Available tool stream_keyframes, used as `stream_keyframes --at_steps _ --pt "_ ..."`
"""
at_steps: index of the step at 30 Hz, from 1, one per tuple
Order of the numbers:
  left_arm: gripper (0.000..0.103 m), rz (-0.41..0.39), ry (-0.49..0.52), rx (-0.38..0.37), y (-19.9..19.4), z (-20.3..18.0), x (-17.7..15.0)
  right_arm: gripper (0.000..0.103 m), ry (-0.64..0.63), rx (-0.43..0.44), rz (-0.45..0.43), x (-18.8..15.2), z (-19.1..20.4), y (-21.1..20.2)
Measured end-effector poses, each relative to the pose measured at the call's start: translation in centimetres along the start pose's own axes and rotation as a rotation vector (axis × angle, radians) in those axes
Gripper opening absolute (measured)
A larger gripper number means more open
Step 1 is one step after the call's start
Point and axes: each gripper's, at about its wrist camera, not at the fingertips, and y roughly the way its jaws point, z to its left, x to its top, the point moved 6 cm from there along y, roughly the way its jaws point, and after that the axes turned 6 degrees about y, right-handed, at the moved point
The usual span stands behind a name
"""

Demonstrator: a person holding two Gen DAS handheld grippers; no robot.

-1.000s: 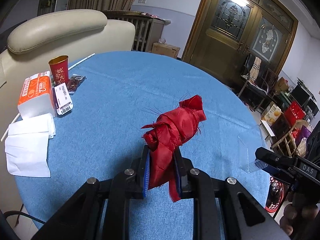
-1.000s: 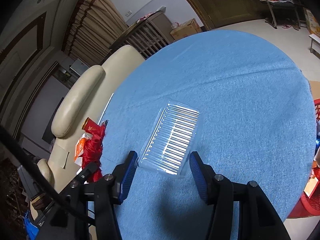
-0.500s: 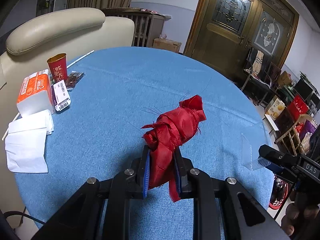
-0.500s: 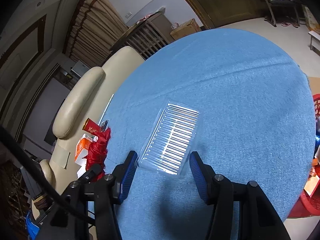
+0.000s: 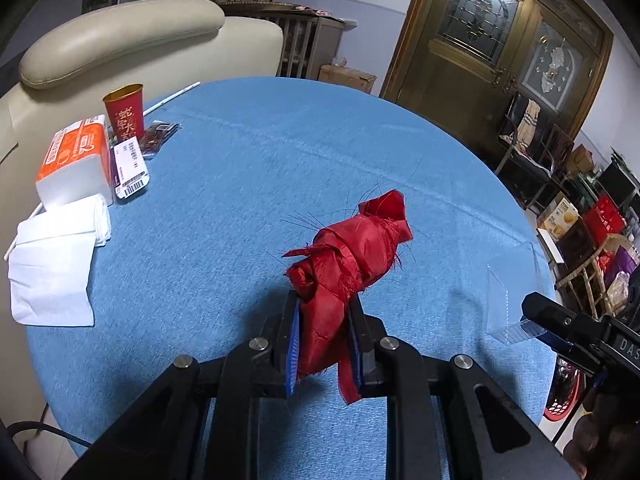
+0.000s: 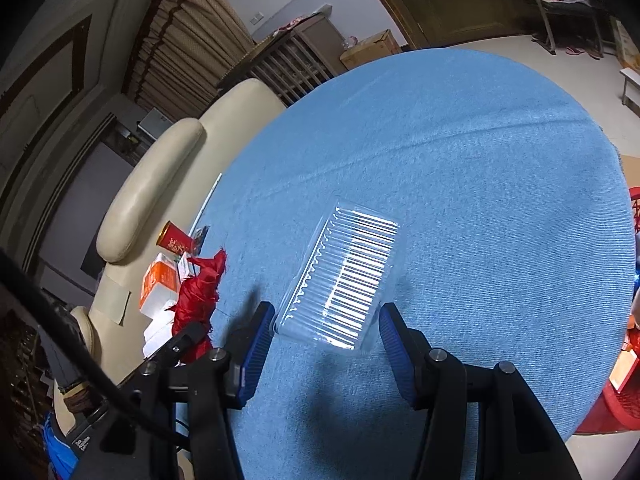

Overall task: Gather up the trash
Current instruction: 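Hold the red cloth and clear plastic box above the table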

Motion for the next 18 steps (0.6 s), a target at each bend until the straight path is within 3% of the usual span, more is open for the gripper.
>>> stream_keyframes --at_steps 18 --pt "0.022 0.001 0.004 0.028 -0.3 -0.1 0.4 0.057 -0.021 0.009 0.010 -0.5 0.4 0.3"
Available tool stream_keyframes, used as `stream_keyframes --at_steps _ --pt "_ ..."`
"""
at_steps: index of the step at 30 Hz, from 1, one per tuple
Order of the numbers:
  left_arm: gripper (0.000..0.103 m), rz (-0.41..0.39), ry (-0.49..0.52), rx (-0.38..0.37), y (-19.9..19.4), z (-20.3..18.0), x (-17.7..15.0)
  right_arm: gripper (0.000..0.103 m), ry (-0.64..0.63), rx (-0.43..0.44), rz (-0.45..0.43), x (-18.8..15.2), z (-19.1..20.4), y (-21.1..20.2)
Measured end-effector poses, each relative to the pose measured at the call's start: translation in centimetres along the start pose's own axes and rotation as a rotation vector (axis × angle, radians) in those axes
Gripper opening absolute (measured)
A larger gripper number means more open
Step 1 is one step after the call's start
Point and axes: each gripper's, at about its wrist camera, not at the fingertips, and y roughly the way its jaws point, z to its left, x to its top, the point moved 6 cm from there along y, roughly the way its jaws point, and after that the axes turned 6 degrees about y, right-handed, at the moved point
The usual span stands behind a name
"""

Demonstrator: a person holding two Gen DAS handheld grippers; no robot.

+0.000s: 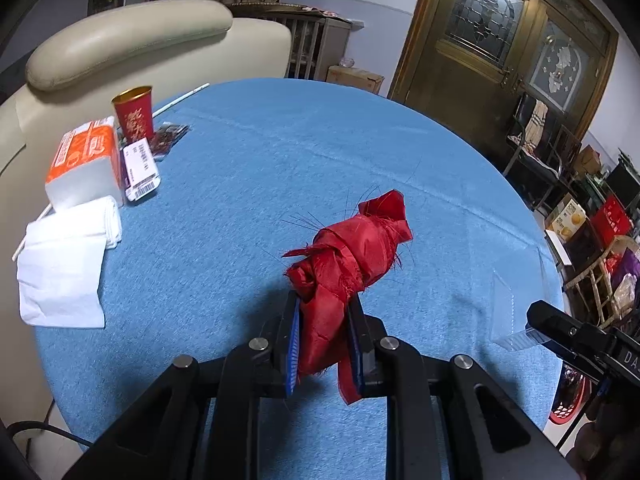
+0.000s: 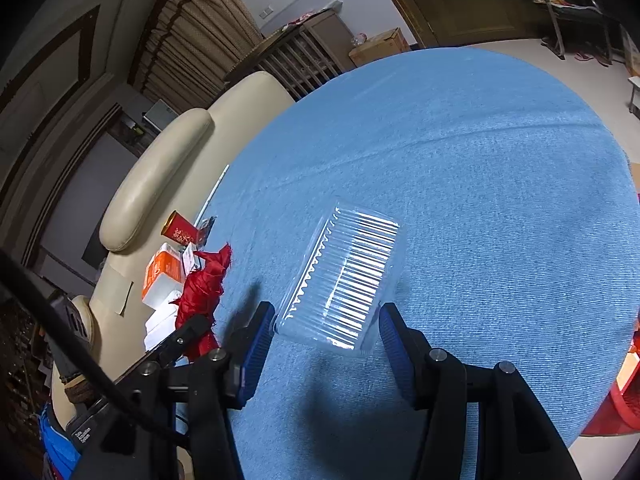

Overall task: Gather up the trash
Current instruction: 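Hold the red cloth and clear plastic box above the table, then drop the clear box into the wastebasket with the right gripper while the left holds the cloth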

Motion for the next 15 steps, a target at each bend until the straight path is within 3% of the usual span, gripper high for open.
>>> stream_keyframes --at_steps 8,15 --pt "0.022 -0.008 0.067 -0.022 0.3 -3.1 1.4 0.057 0.027 -0.004 -0.036 0.3 -1.4 -1.6" --pt "0.022 -0.008 0.146 -0.086 0.5 -7.6 2.2 0.057 0.077 -0.042 -0.107 1.2 -4.4 -4.9"
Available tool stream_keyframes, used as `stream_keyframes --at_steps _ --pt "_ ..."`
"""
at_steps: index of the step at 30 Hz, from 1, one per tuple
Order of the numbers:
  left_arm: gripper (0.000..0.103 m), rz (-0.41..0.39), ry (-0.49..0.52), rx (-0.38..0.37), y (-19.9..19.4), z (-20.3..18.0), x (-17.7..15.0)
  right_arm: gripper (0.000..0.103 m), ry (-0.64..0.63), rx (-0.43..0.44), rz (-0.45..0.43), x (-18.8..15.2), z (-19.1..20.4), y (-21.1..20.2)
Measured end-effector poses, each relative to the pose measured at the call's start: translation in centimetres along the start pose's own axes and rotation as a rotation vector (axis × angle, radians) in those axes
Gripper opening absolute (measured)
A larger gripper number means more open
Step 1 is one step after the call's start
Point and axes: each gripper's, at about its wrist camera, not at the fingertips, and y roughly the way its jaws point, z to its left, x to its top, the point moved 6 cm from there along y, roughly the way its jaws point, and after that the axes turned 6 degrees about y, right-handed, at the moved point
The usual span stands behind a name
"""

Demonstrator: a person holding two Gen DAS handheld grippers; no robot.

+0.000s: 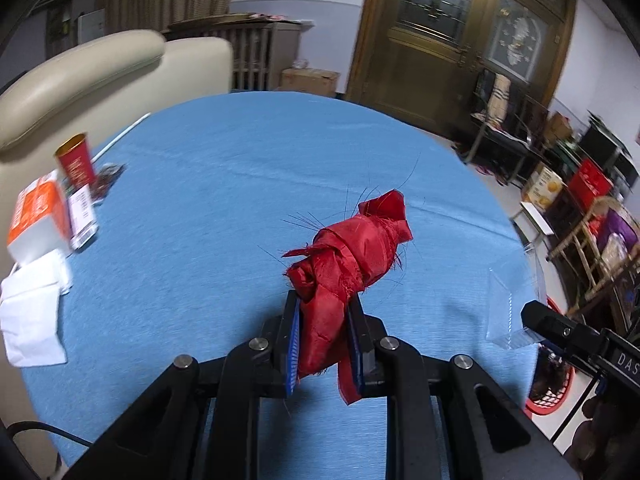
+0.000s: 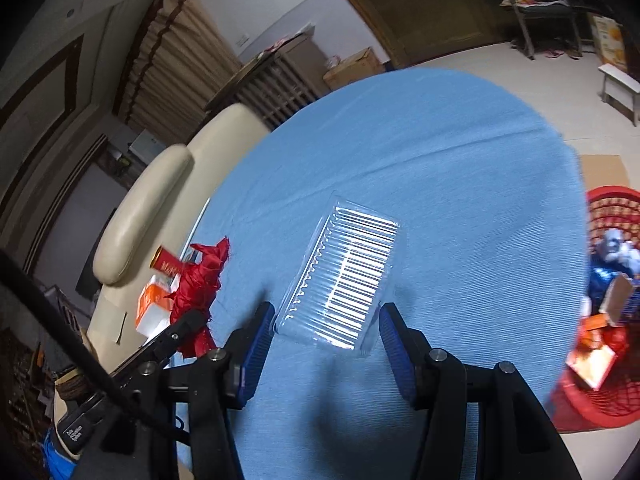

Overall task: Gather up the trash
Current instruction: 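Drop the clear box into the wastebasket with the right gripper while the left holds the cloth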

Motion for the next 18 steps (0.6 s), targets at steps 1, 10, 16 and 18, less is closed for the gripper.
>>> stream_keyframes --at_steps 1,10,16,18 --pt "0.022 0.001 0.008 -0.013 0.0 -0.6 0.1 0.057 0.005 -0.007 -0.011 0.3 -0.5 -0.5" --pt "0.022 -0.004 0.124 -0.146 0.1 -7.8 1.2 0.057 0.105 -0.160 -0.166 2.6 -8.7 -8.0" --pt "0.022 0.002 0.218 -0.226 0.1 -13.5 1.5 0.057 0.184 -0.278 -0.231 3.6 -15.3 -12.3" --pt "0.022 0.005 0.252 -0.249 0.0 -15.3 1.5 0.057 0.215 -0.304 -0.239 4.0 -17.4 -13.3"
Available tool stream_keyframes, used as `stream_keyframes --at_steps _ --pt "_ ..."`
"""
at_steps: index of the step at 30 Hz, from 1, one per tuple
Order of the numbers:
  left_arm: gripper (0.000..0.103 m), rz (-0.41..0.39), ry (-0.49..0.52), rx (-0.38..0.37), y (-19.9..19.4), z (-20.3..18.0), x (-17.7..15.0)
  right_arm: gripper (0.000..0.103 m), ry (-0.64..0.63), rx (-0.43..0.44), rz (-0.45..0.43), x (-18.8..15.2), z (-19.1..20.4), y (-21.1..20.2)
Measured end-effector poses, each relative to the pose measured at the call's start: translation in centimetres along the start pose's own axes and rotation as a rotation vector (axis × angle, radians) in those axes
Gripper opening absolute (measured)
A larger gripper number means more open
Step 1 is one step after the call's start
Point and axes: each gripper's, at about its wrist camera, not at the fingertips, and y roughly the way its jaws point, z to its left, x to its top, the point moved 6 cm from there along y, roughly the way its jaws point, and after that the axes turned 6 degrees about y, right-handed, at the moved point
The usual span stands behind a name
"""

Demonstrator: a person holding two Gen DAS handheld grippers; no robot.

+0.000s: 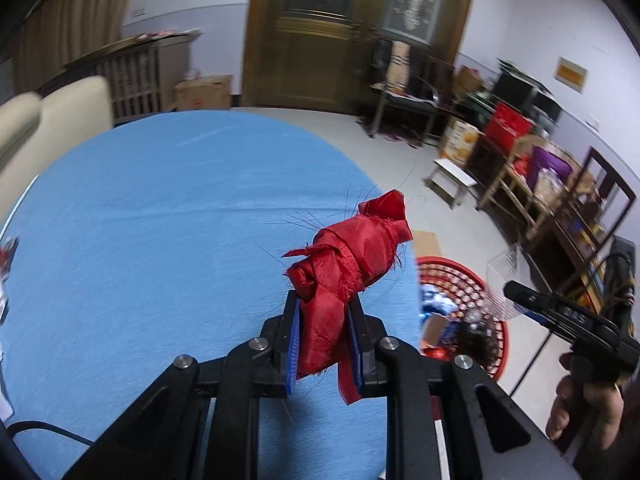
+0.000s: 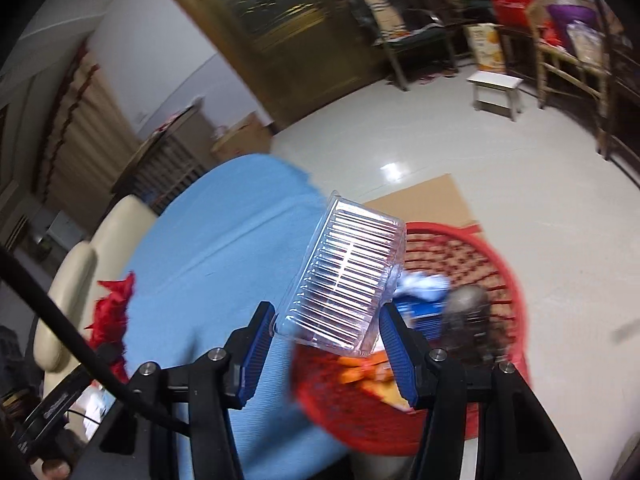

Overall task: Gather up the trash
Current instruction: 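Drop the clear box into the wastebasket with the right gripper while the left holds the cloth, then lower the red cloth into the red wastebasket and open the left gripper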

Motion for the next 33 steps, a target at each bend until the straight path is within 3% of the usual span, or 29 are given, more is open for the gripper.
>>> stream_keyframes --at_steps 8,15,17,18,25,33 --pt "0.022 0.011 0.118 -0.059 1.3 -6.1 1.5 0.057 0.053 -0.031 0.018 1.9 -3.5 0.5" --pt "0.022 0.030 0.129 -0.061 2.1 -6.8 1.7 0.059 0.023 -0.039 0.101 1.3 -4.0 3.2" --pt "0.022 0.036 0.127 -0.058 2.5 -6.9 1.7 0.066 0.041 -0.048 0.128 1.2 -4.7 4.0" --pt "0.022 0.039 0.128 -0.056 2.6 -6.9 1.8 0.074 0.065 -0.049 0.135 1.2 -5.1 4.2" --pt "0.022 0.059 0.144 -0.062 3.8 -8.4 1.9 0.076 0.122 -0.037 0.082 1.9 -6.2 2.4" --pt "0.022 0.093 0.174 -0.086 5.4 -10.8 1.6 0.076 0.101 -0.027 -0.075 3.4 -5.1 -3.6"
